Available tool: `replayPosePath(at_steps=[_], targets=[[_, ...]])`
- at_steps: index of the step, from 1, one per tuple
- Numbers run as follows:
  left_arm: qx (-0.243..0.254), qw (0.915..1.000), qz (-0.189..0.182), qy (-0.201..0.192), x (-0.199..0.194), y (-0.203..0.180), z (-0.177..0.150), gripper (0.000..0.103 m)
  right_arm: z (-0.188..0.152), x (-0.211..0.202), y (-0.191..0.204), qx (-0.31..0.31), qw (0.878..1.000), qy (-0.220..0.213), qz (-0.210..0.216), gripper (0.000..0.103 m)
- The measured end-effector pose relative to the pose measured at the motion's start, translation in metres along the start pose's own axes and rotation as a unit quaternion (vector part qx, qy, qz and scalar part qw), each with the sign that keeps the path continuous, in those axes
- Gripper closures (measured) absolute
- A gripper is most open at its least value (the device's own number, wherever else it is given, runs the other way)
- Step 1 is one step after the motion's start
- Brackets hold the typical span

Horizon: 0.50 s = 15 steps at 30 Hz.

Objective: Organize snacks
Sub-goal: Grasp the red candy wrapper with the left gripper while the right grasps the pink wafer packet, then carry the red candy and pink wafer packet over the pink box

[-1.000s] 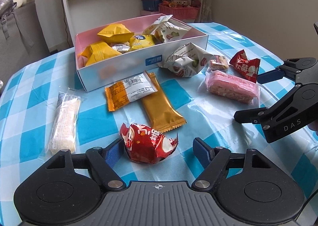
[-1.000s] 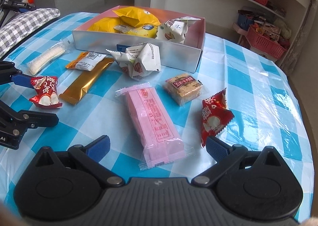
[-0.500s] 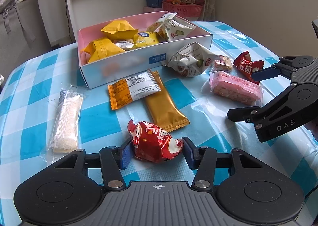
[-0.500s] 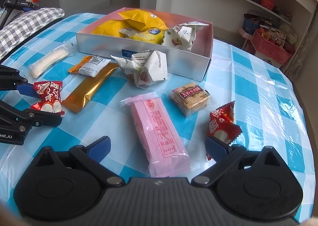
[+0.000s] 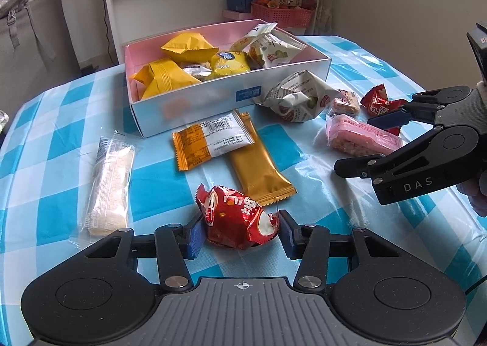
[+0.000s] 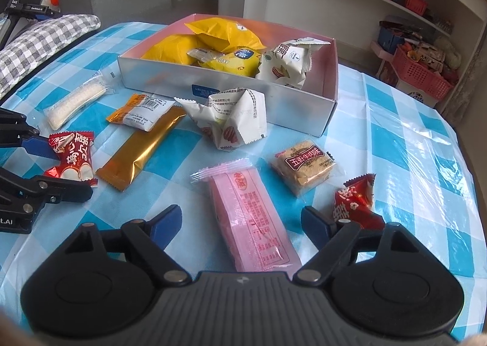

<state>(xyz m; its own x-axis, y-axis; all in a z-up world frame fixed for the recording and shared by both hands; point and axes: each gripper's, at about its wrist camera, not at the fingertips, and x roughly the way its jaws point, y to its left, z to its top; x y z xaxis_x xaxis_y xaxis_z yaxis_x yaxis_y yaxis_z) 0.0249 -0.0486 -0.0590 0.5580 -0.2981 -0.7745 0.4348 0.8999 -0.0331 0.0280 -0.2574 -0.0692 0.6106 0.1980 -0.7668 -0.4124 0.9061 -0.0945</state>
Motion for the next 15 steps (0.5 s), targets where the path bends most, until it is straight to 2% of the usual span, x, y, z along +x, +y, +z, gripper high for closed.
replayPosePath(at_steps=[6, 8, 10, 15], targets=[[0.001, 1.0000, 0.001, -0.001, -0.003, 0.002, 0.002, 0.057, 0.004, -0.002, 0.005, -0.005, 1.000, 0.004, 0.015, 0.053], [0.000, 1.0000, 0.002, -0.003, -0.005, 0.003, 0.003, 0.057, 0.006, -0.003, 0.008, -0.007, 1.000, 0.007, 0.019, 0.069], [-0.002, 1.0000, 0.003, -0.005, -0.007, 0.004, 0.005, 0.057, 0.007, -0.004, 0.012, -0.012, 1.000, 0.008, 0.014, 0.073], [-0.009, 0.9999, 0.005, -0.007, -0.012, 0.008, 0.009, 0.057, 0.012, -0.008, 0.014, -0.005, 1.000, 0.013, 0.010, 0.074]])
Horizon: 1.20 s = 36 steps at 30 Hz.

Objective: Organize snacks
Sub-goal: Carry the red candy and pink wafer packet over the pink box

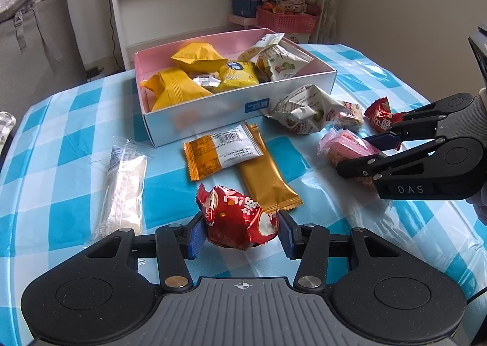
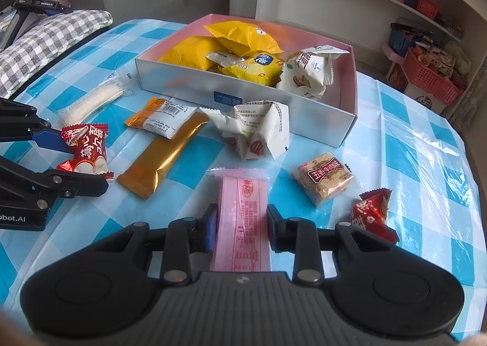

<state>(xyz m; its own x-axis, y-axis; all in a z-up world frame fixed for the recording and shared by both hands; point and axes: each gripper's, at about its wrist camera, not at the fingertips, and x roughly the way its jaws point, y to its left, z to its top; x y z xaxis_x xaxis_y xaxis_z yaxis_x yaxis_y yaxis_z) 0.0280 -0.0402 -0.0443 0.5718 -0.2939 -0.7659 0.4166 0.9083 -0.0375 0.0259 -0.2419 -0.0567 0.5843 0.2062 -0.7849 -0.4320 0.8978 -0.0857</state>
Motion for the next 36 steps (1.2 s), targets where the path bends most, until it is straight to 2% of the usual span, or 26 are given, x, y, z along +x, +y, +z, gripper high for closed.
replayPosePath(at_steps=[20, 31, 36], targets=[[-0.046, 0.9987, 0.011, -0.021, -0.017, 0.026, 0.030, 0.057, 0.030, -0.043, -0.007, 0.060, 0.997, -0.035, 0.027, 0.074], [-0.063, 0.9970, 0.016, -0.042, -0.004, 0.040, 0.066, 0.057, 0.054, -0.029, -0.030, 0.129, 0.990, -0.060, 0.020, 0.074], [-0.058, 0.9971, 0.029, -0.041, 0.016, 0.053, 0.087, 0.057, 0.071, -0.014, -0.058, 0.182, 0.981, -0.069, -0.004, 0.074]])
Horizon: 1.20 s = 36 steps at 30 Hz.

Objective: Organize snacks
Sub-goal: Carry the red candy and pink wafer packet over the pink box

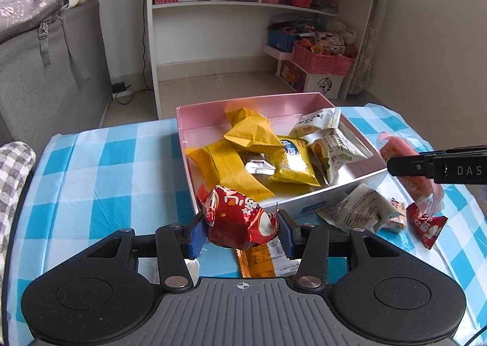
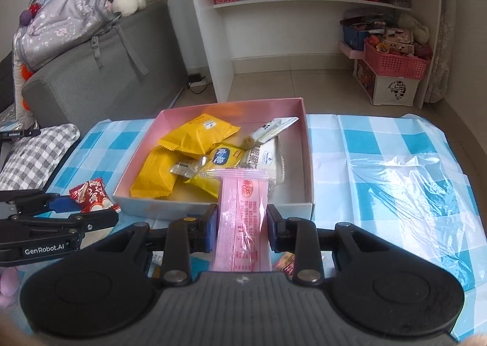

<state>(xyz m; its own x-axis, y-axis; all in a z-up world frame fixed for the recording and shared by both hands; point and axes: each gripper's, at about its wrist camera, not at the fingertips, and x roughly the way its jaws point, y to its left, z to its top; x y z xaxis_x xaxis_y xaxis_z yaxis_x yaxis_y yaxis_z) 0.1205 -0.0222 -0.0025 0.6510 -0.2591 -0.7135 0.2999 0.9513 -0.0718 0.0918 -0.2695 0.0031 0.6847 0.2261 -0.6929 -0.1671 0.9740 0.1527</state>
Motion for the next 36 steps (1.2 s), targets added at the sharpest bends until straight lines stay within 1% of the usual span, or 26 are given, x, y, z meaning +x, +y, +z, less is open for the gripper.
replayPosePath(at_steps=[3, 6, 14, 20, 25, 28, 33, 36], targets=[[0.013, 0.9999, 0.009, -0.003, 0.015, 0.009, 0.014, 0.057, 0.012, 0.014, -0.013, 0.017, 1.000, -0.005, -0.012, 0.074], [0.027, 0.9995, 0.014, -0.006, 0.030, 0.017, 0.029, 0.057, 0.021, 0.026, -0.018, 0.014, 1.000, -0.011, -0.021, 0.074], [0.078, 0.9968, 0.014, 0.003, 0.070, 0.020, 0.064, 0.057, 0.037, 0.058, -0.030, 0.014, 1.000, -0.014, -0.020, 0.074], [0.109, 0.9938, 0.012, 0.016, 0.094, 0.018, 0.071, 0.057, 0.039, 0.072, -0.029, 0.022, 0.999, -0.019, -0.012, 0.074], [0.101, 0.9947, 0.007, 0.017, 0.104, 0.022, 0.074, 0.057, 0.043, 0.080, -0.025, 0.018, 1.000, -0.016, -0.006, 0.074], [0.105, 0.9943, 0.003, 0.014, 0.106, 0.021, 0.076, 0.056, 0.046, 0.084, -0.024, 0.014, 1.000, -0.017, -0.003, 0.073], [0.111, 0.9938, -0.005, 0.004, 0.110, 0.020, 0.078, 0.056, 0.049, 0.090, -0.026, 0.029, 0.999, -0.017, -0.007, 0.073], [0.114, 0.9934, -0.014, 0.002, 0.113, 0.019, 0.078, 0.055, 0.051, 0.090, -0.029, 0.043, 0.999, -0.016, 0.003, 0.073]])
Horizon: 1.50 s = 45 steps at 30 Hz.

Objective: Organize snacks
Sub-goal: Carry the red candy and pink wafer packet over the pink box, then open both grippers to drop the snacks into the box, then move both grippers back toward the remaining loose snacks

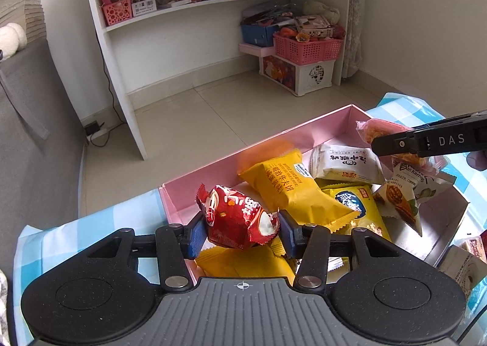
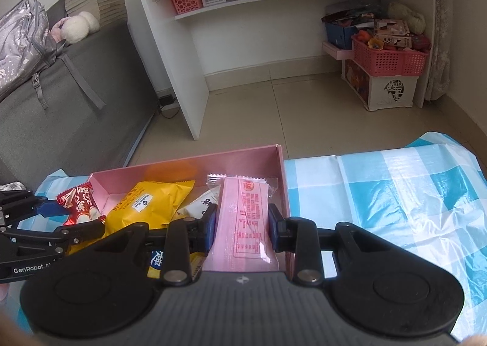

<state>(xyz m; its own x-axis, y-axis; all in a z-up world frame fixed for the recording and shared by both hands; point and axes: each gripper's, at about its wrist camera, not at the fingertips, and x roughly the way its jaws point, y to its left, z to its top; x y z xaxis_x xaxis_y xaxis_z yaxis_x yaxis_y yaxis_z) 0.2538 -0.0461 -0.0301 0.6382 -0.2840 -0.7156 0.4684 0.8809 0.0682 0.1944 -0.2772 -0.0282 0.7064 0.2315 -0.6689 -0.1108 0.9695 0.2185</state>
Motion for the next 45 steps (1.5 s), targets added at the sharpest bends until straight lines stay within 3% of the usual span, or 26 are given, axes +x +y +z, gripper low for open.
replayPosePath(at_steps=[7, 13, 15, 20, 29, 45], targets=[[0.014, 0.9999, -0.004, 0.000, 0.002, 0.001, 0.001, 0.048, 0.011, 0.003, -0.003, 0.024, 1.000, -0.006, 0.015, 0.073], [0.004, 1.0000, -0.001, -0.003, -0.002, 0.000, 0.001, 0.028, 0.012, -0.002, -0.005, 0.038, 0.999, -0.014, 0.021, 0.051], [0.004, 1.0000, 0.003, 0.000, -0.005, -0.003, 0.000, 0.022, 0.012, -0.005, -0.004, 0.035, 0.999, -0.013, 0.019, 0.048], [0.007, 0.9997, 0.017, 0.013, -0.016, -0.012, -0.002, 0.020, 0.009, -0.017, -0.002, 0.031, 0.999, -0.012, 0.015, 0.034], [-0.035, 0.9988, 0.027, 0.017, -0.061, -0.020, -0.012, 0.014, -0.003, -0.051, 0.012, 0.018, 1.000, -0.011, 0.014, 0.019], [-0.084, 0.9935, 0.065, 0.042, -0.134, -0.038, -0.065, 0.008, -0.045, -0.101, 0.042, -0.014, 1.000, 0.007, -0.006, 0.004]])
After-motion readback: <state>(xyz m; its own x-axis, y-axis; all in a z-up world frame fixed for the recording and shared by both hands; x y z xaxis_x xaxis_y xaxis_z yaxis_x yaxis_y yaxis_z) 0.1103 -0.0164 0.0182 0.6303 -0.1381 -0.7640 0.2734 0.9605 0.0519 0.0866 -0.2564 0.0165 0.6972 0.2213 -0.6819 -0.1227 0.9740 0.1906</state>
